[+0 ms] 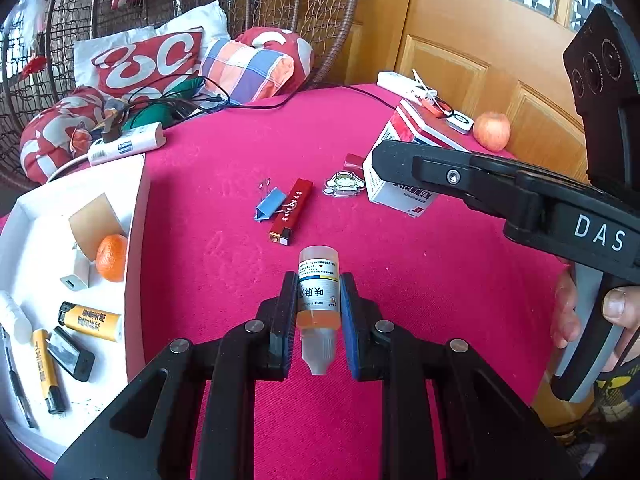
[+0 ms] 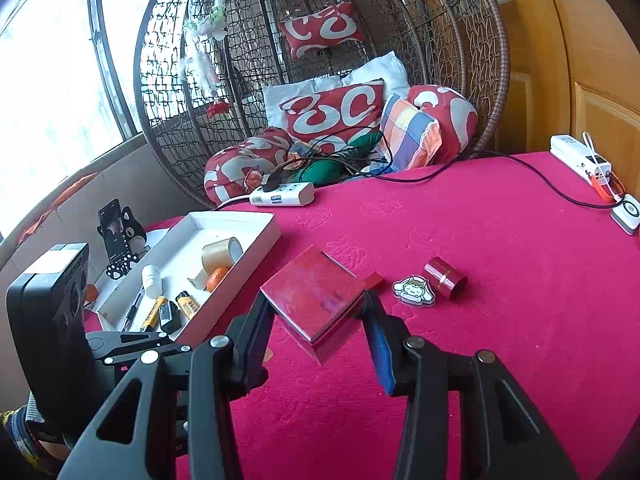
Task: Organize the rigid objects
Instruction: 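Lift the dropper bottle in the left gripper while the right gripper lifts the red box, then carry the dropper bottle in the left gripper while the right gripper carries the red box to the tray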
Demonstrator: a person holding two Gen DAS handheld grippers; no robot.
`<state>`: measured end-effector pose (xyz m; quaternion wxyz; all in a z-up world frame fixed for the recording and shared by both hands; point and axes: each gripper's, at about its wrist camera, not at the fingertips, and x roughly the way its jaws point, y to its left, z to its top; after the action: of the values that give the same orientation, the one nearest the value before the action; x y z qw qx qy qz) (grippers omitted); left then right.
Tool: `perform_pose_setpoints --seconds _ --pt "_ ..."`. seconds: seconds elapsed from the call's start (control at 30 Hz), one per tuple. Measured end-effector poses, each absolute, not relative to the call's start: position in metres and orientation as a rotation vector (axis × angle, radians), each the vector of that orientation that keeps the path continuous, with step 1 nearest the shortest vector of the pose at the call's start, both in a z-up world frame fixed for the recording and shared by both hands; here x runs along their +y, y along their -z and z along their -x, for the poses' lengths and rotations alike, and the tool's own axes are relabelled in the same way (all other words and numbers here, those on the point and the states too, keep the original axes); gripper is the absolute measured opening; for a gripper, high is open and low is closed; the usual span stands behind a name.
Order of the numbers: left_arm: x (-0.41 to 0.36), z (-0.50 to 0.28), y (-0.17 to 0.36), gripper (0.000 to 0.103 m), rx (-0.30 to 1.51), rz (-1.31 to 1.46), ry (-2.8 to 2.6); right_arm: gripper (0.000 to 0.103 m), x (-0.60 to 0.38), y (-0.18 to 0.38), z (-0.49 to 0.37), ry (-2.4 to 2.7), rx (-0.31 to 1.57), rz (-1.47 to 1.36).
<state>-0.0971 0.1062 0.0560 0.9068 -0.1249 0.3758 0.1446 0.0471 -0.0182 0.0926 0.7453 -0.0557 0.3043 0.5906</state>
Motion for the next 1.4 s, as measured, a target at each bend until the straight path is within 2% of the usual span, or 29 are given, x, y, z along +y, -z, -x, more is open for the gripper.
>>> perform_pose_setpoints --seconds 0.93,1.4 --pt "0.118 0.124 -0.068 0.019 0.712 0.280 -0.360 0.045 0.001 -0.100 -0.026 -1.331 0.662 0.176" --pt "0.179 0.173 -0.086 0.019 0.600 0.359 -0.527 0.045 0.038 -0.116 -0.013 -1.378 0.629 0.208"
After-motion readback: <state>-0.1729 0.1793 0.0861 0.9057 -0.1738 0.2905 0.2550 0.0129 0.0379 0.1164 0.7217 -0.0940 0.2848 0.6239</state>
